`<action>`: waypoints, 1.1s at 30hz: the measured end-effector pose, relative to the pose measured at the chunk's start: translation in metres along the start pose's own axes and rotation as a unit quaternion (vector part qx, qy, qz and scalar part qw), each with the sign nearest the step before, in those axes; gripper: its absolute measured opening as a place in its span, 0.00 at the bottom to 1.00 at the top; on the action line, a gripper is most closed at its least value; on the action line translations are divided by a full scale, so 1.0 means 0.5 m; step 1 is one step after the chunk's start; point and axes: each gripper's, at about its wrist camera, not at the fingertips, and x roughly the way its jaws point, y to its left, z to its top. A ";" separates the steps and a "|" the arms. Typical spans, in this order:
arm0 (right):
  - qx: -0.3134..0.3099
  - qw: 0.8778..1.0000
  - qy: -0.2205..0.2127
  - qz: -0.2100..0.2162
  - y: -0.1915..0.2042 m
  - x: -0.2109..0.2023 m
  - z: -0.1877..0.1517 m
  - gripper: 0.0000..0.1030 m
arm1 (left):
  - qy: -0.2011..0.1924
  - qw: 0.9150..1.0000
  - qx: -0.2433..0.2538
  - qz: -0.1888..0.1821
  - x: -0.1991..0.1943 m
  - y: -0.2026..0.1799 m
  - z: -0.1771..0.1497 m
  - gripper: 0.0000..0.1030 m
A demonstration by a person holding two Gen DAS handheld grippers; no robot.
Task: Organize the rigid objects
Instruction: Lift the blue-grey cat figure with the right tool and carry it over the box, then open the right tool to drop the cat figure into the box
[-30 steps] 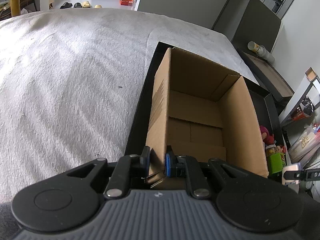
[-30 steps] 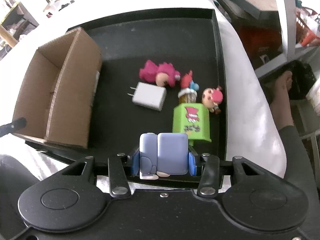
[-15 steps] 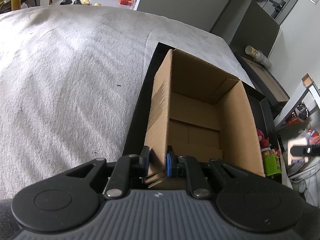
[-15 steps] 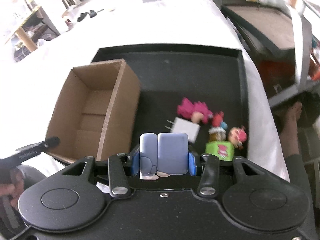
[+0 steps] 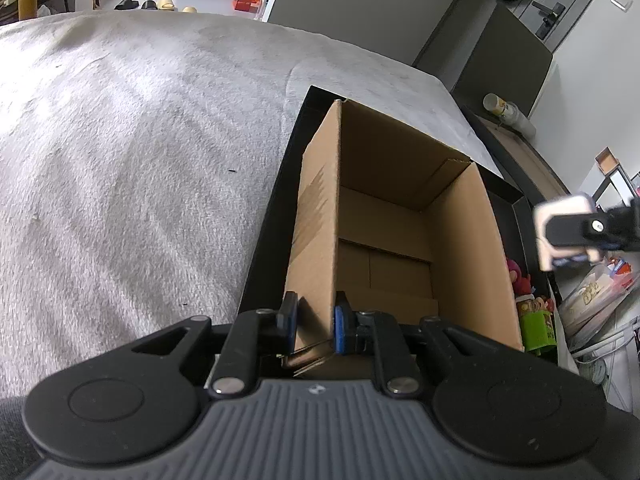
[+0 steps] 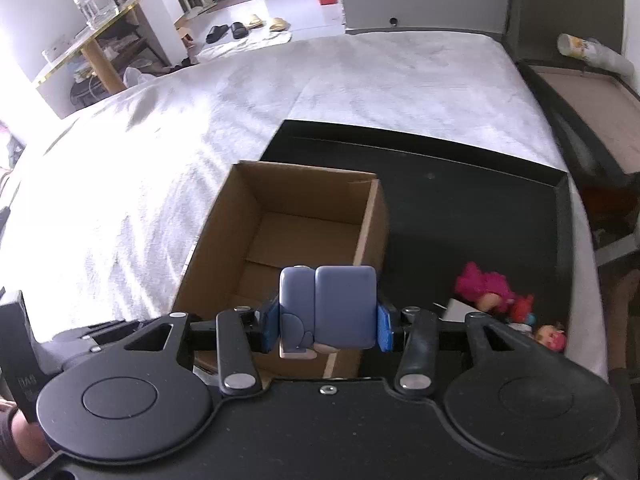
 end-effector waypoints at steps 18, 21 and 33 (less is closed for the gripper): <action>0.024 0.998 -0.048 0.039 0.077 0.030 0.061 0.54 | -0.008 1.000 -0.019 -0.014 -0.001 0.011 -0.004 0.17; 0.026 0.997 -0.051 0.046 0.065 0.010 0.060 0.56 | -0.016 1.000 -0.022 -0.015 -0.006 0.012 -0.005 0.16; 0.039 0.998 -0.044 0.014 -0.057 -0.062 0.003 0.68 | -0.019 0.999 -0.027 -0.011 -0.006 0.005 -0.005 0.16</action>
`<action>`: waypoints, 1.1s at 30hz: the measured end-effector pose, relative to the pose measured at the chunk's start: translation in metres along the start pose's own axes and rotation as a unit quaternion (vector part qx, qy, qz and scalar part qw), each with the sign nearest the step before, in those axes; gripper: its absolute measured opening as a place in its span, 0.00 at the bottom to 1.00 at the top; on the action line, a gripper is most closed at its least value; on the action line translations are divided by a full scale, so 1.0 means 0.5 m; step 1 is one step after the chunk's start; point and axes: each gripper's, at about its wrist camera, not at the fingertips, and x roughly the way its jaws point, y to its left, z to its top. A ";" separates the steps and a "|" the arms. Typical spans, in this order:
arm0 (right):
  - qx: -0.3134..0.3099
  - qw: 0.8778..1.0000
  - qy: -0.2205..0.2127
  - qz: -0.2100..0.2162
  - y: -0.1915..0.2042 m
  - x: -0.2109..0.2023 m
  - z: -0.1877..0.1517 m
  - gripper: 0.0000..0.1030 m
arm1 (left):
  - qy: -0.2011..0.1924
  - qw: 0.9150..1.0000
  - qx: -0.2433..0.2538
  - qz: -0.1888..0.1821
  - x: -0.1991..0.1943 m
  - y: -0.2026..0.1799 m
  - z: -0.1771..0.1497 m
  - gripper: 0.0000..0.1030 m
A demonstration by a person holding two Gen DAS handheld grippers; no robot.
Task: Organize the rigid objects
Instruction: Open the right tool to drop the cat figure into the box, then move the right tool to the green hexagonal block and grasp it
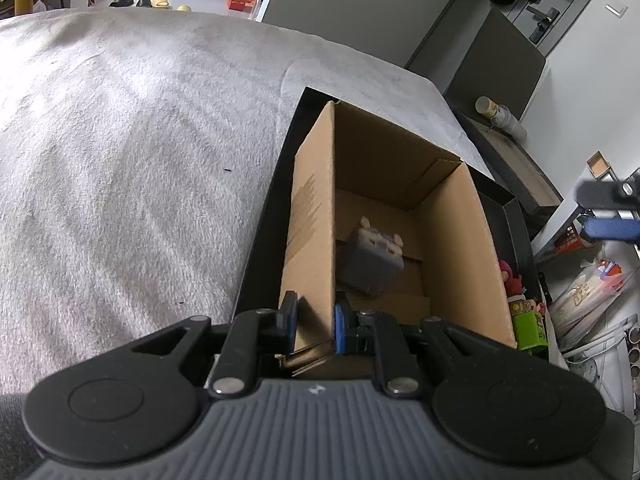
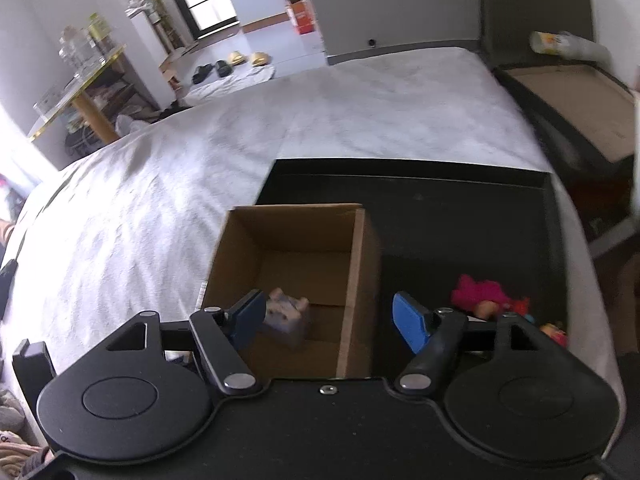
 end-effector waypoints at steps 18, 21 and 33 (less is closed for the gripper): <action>0.011 0.999 0.030 -0.033 -0.189 -0.001 -0.049 0.69 | -0.008 1.000 -0.006 0.010 -0.002 -0.001 -0.003 0.16; 0.020 0.998 0.042 -0.041 -0.216 0.017 -0.058 0.69 | -0.009 1.000 -0.007 0.011 -0.003 -0.002 -0.004 0.16; 0.039 0.993 0.093 -0.059 -0.318 0.092 -0.077 0.48 | -0.014 1.000 -0.014 0.013 0.002 -0.002 0.001 0.16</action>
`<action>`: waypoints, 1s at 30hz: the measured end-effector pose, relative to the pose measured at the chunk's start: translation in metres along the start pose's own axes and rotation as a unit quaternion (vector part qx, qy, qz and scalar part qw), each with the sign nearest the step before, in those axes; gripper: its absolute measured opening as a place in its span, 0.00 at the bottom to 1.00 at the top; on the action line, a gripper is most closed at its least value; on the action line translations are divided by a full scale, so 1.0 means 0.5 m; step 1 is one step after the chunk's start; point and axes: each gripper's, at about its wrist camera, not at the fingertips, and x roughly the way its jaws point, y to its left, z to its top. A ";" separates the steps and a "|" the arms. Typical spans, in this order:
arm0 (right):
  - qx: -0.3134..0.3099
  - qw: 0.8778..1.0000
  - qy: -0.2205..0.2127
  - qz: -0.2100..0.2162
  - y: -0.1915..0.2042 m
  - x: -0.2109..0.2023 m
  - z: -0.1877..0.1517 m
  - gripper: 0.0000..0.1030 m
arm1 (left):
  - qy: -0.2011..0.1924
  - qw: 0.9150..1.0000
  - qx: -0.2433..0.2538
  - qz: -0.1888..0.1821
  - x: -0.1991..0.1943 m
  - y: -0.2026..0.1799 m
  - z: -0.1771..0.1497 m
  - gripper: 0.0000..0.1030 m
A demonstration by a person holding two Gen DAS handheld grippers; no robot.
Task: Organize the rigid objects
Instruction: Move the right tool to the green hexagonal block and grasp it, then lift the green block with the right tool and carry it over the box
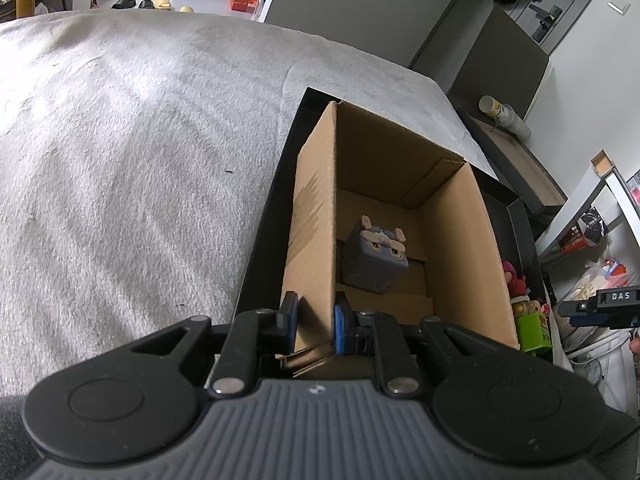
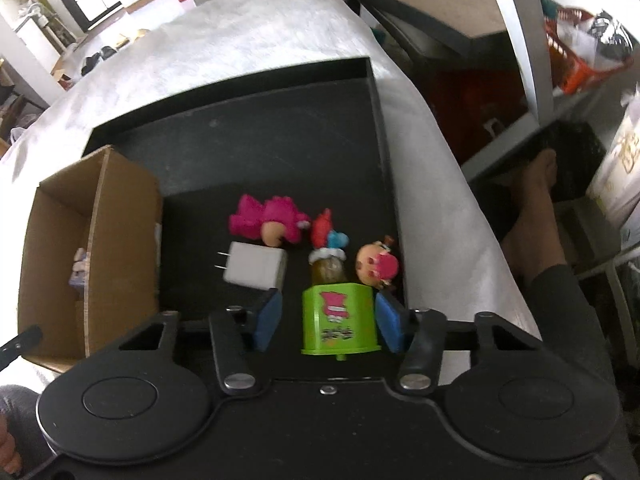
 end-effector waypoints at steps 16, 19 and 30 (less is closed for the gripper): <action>-0.065 0.993 0.049 0.084 -0.061 0.113 0.017 0.47 | -0.005 1.000 -0.009 0.002 0.001 0.003 0.002 0.16; -0.065 0.992 0.052 0.099 -0.064 0.118 0.016 0.48 | -0.006 1.000 -0.011 0.002 0.001 0.003 0.002 0.16; -0.081 0.983 0.086 0.140 -0.054 0.132 0.003 0.46 | -0.010 1.000 -0.016 0.002 0.001 0.003 0.001 0.16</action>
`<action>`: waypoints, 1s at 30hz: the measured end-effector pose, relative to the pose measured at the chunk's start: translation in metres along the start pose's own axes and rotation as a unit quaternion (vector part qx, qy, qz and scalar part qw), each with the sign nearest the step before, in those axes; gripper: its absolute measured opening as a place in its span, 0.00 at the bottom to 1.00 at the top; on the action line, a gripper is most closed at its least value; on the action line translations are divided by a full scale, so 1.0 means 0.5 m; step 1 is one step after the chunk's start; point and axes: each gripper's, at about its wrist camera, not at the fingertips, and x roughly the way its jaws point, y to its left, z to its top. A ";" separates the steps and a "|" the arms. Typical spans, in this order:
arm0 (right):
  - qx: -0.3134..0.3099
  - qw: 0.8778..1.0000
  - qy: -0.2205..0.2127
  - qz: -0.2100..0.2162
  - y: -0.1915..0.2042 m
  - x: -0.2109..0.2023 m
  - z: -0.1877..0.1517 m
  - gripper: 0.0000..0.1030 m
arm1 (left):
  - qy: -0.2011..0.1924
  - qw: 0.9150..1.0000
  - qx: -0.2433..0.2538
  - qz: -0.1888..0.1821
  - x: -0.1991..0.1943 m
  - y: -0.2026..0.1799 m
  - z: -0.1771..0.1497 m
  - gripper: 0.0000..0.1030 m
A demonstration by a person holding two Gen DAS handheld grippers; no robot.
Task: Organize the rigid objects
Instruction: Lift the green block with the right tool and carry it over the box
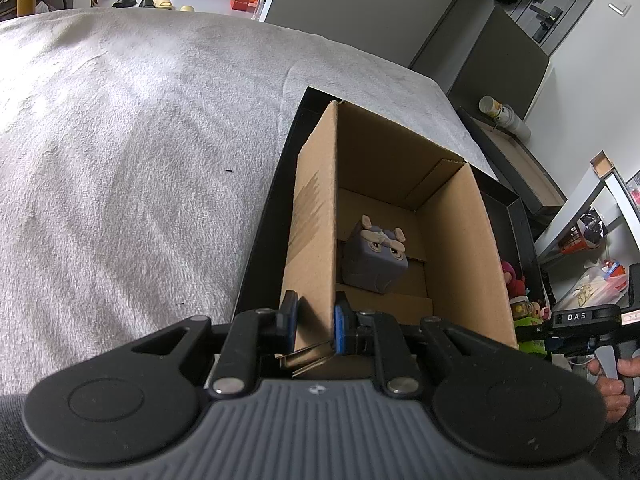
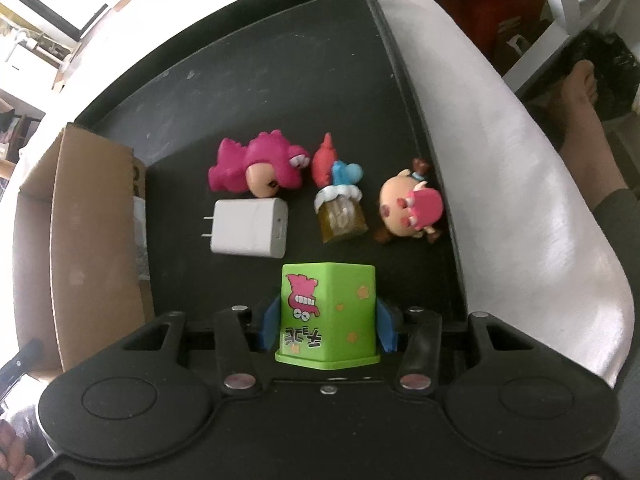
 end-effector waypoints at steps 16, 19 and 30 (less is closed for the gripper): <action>-0.121 0.989 -0.058 0.056 0.144 -0.130 0.011 0.46 | -0.006 1.000 -0.007 0.001 0.000 0.000 0.000 0.16; -0.144 0.985 -0.067 0.071 0.180 -0.156 0.007 0.46 | -0.007 1.000 -0.007 0.000 0.000 0.000 0.000 0.16; -0.252 0.957 -0.083 0.120 0.313 -0.207 -0.023 0.46 | -0.015 1.000 -0.015 -0.002 -0.003 0.000 -0.001 0.16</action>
